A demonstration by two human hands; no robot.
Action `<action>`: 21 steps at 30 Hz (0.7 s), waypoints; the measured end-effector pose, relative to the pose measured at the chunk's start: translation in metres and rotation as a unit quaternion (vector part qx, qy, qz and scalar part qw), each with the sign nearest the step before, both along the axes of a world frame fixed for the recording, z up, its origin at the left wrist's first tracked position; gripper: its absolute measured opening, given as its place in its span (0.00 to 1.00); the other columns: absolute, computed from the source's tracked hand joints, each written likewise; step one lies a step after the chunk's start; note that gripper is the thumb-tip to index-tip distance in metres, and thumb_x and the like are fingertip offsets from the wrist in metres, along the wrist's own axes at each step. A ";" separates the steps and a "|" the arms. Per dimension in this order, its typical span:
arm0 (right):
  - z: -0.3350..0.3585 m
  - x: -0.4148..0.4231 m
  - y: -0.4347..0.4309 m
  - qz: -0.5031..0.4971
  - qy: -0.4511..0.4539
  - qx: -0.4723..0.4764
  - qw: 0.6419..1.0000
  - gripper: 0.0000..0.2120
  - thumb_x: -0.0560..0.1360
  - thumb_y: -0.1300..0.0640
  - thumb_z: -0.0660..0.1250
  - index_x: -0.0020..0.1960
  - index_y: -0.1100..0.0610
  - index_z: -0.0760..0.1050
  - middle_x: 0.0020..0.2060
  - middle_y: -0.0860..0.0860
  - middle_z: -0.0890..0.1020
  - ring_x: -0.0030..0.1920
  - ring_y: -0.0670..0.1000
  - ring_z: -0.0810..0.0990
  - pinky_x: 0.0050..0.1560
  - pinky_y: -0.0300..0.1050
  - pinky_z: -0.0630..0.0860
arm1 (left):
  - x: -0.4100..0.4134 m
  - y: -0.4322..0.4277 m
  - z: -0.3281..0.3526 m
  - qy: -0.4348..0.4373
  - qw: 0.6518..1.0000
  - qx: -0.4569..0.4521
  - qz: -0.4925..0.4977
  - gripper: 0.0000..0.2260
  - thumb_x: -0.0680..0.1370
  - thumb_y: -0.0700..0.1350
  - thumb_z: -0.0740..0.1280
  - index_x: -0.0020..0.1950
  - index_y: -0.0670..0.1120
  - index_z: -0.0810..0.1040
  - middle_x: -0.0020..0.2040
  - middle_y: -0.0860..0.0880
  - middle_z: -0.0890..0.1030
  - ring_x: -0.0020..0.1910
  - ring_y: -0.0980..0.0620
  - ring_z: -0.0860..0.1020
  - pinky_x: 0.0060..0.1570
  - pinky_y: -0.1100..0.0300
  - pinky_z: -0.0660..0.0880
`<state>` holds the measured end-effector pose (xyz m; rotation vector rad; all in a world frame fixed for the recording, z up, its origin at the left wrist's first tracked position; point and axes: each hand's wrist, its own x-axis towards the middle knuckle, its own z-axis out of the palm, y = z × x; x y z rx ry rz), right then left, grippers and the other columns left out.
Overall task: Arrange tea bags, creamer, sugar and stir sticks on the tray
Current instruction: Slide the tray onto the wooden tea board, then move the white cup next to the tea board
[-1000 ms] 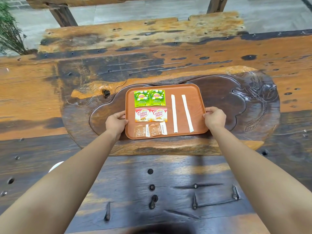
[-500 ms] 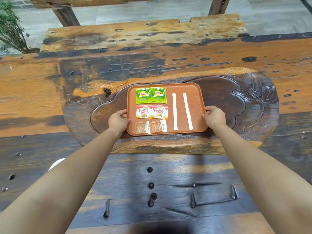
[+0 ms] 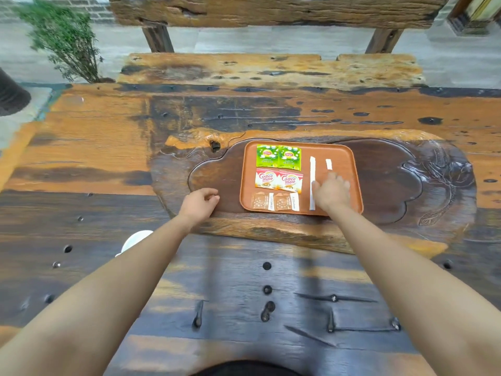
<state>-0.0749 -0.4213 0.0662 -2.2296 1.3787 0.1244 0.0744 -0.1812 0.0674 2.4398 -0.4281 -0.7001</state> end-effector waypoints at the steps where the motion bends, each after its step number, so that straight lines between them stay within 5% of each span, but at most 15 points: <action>1: 0.002 0.008 0.012 0.033 0.005 0.010 0.999 0.26 0.78 0.49 0.56 0.69 0.64 0.60 0.68 0.62 0.68 0.69 0.62 0.62 0.68 0.56 0.62 | 0.001 0.010 0.003 0.024 1.000 -0.013 0.015 0.14 0.77 0.46 0.62 0.61 0.44 0.76 0.61 0.44 0.79 0.60 0.45 0.76 0.61 0.58 0.69; 7: 0.010 0.051 0.106 0.233 0.031 0.040 0.971 0.27 0.77 0.45 0.56 0.70 0.60 0.63 0.68 0.60 0.69 0.68 0.63 0.63 0.67 0.56 0.63 | -0.010 0.088 0.011 0.150 0.988 -0.040 0.008 0.13 0.77 0.49 0.62 0.58 0.44 0.78 0.54 0.45 0.81 0.52 0.47 0.78 0.49 0.55 0.74; 14: -0.004 0.053 0.216 0.363 -0.015 0.029 0.931 0.20 0.78 0.46 0.55 0.61 0.60 0.70 0.59 0.61 0.77 0.61 0.61 0.72 0.59 0.53 0.71 | -0.032 0.187 -0.006 0.169 0.984 -0.003 0.056 0.13 0.78 0.47 0.60 0.51 0.41 0.80 0.48 0.44 0.81 0.45 0.49 0.77 0.38 0.61 0.70; 18: -0.023 0.041 0.256 0.404 0.000 0.047 0.913 0.22 0.80 0.46 0.52 0.65 0.59 0.67 0.61 0.59 0.76 0.63 0.59 0.71 0.60 0.53 0.69 | -0.031 0.245 -0.025 0.142 0.979 0.145 0.030 0.12 0.78 0.48 0.59 0.44 0.42 0.77 0.44 0.43 0.78 0.46 0.47 0.76 0.44 0.58 0.67; 21: -0.051 0.032 0.265 0.421 0.054 0.012 0.905 0.26 0.79 0.43 0.50 0.72 0.57 0.59 0.72 0.57 0.64 0.72 0.58 0.59 0.71 0.56 0.57 | -0.026 0.271 -0.039 0.093 0.974 0.185 0.092 0.16 0.78 0.50 0.59 0.59 0.41 0.74 0.58 0.39 0.79 0.57 0.41 0.76 0.53 0.54 0.70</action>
